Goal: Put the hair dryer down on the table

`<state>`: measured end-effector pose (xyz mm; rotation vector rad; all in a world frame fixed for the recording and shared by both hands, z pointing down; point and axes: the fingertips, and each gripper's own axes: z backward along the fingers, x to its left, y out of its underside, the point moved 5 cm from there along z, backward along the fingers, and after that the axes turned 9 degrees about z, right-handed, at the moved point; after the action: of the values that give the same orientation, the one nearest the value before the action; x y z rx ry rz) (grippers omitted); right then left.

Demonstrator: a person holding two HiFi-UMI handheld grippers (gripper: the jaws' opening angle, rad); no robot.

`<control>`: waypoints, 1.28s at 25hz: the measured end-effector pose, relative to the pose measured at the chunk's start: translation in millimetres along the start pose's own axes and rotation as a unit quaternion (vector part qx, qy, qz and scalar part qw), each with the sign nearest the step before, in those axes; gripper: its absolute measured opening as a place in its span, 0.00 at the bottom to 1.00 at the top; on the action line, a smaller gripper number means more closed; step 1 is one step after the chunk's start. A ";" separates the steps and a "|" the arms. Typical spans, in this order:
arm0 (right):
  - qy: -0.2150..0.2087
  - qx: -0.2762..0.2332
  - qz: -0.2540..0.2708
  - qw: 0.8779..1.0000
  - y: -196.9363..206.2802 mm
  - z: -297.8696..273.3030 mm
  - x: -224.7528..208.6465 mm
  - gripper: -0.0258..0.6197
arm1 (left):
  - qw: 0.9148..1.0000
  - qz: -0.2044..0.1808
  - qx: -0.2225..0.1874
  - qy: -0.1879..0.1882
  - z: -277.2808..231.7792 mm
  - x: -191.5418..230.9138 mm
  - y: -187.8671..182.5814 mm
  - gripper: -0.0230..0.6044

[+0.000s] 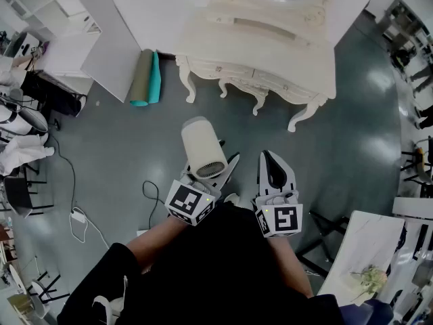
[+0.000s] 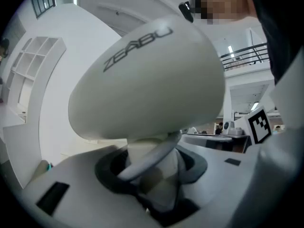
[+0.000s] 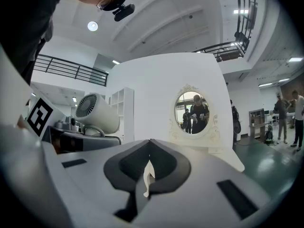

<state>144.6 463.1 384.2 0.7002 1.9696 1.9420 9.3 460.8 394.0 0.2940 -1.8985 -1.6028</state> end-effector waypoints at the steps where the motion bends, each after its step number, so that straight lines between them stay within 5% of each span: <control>1: 0.000 -0.002 0.001 1.000 0.0 1.7 -1.5 0.07 | 1.000 0.000 -0.001 -0.002 0.5 -0.9 1.0 0.35; 17: 0.005 -0.032 -0.050 0.998 21.9 42.9 -49.8 0.07 | 0.998 -0.009 0.000 -0.058 17.4 8.6 8.0 0.35; 32: 0.023 -0.041 -0.054 0.997 20.7 17.1 -74.5 0.07 | 1.000 -0.004 0.000 -0.025 -30.8 22.6 4.0 0.35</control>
<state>219.1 438.0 394.1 0.5200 1.9000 1.9780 10.8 424.6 406.8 0.2644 -1.9378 -1.6293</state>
